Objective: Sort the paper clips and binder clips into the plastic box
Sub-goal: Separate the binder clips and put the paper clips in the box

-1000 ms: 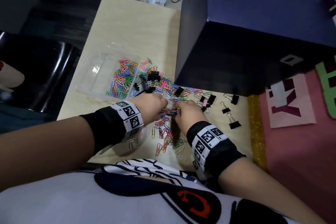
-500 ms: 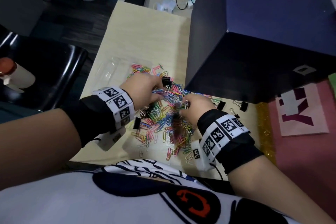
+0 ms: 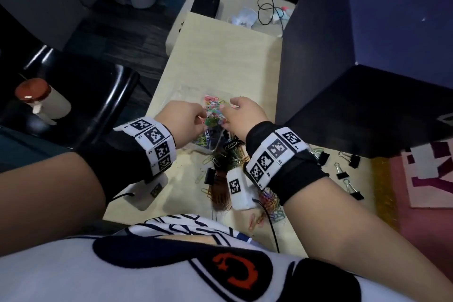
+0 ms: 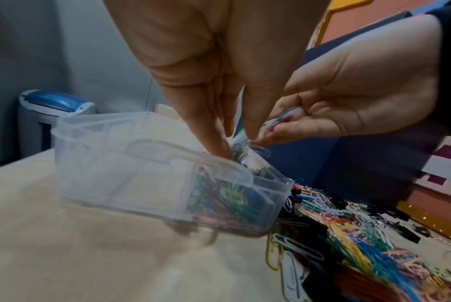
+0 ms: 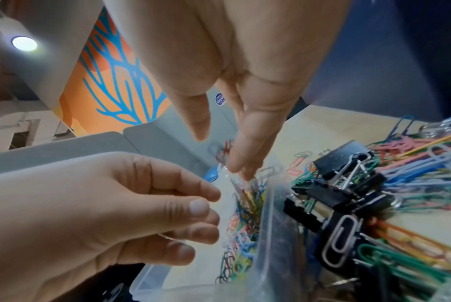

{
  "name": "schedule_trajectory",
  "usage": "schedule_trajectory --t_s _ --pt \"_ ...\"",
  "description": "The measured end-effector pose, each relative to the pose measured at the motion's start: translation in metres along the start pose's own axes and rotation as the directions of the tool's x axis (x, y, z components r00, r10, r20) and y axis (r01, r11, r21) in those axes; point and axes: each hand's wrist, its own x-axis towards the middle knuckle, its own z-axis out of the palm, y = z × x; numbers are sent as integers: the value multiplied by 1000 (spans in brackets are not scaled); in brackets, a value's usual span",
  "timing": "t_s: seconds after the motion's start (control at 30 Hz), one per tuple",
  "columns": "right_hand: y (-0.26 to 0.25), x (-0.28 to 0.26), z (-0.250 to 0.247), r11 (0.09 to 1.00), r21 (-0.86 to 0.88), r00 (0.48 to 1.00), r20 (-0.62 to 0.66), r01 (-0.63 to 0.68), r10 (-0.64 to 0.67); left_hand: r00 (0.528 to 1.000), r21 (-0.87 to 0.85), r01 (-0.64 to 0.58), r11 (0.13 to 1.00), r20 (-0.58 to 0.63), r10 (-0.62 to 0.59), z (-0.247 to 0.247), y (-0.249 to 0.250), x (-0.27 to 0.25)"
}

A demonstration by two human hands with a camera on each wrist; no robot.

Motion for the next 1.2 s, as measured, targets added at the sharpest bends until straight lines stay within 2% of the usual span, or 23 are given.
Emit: schedule_trajectory --t_s 0.1,0.23,0.27,0.33,0.37,0.43,0.5,0.53,0.6,0.7,0.87,1.0,1.13,1.2 --pt "1 0 -3 1000 -12 1000 -10 -21 21 1000 14 -25 1000 14 25 -3 -3 -1" --pt "19 -9 -19 991 125 998 -47 -38 44 989 100 -149 984 38 145 -1 7 -4" --pt "27 -12 -24 996 77 997 -61 -37 42 978 126 -205 971 61 199 2 13 -5" --pt "42 -24 -36 979 -187 996 -50 -78 70 934 173 -346 922 155 322 11 25 -10" --pt "49 -31 -41 932 -343 993 -23 -120 120 900 206 -415 886 234 367 17 31 -14" --pt "64 -45 -49 804 -572 979 13 -162 206 824 308 -523 795 419 380 28 42 -23" --pt "77 -58 -54 718 -669 965 6 -193 264 764 406 -599 690 546 343 38 49 -30" --pt "83 -63 -56 688 -693 957 -9 -214 289 750 438 -618 653 577 323 42 51 -31" --pt "96 -74 -56 645 -717 937 -31 -263 348 756 482 -611 628 592 281 47 49 -32" --pt "114 -87 -56 657 -661 911 -101 -363 401 783 529 -586 614 565 261 51 47 -32" --pt "128 -99 -45 639 -629 858 -88 -443 507 804 515 -531 673 557 208 60 45 -34" --pt "125 -95 -36 710 -564 886 -90 -422 455 813 516 -518 683 544 206 66 48 -33" --pt "117 -85 -36 798 -524 947 -57 -298 317 814 494 -524 694 529 238 71 53 -34" --pt "112 -83 -44 803 -529 954 -43 -274 297 816 496 -522 694 528 236 70 53 -33"
